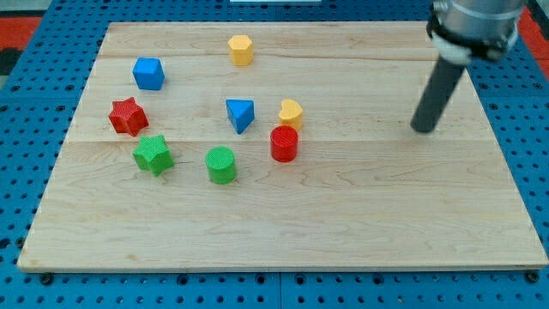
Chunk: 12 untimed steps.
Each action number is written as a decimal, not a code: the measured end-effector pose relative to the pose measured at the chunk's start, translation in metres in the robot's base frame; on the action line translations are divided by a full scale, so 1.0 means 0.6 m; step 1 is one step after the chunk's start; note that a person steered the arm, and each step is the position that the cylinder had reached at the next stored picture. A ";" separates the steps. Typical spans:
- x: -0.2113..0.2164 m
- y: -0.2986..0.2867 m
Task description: Move yellow hexagon slightly down
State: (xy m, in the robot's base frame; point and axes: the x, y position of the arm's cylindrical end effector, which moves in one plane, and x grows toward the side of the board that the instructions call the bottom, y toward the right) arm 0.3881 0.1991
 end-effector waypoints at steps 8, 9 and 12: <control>-0.238 -0.421; -0.238 -0.441; -0.208 -0.445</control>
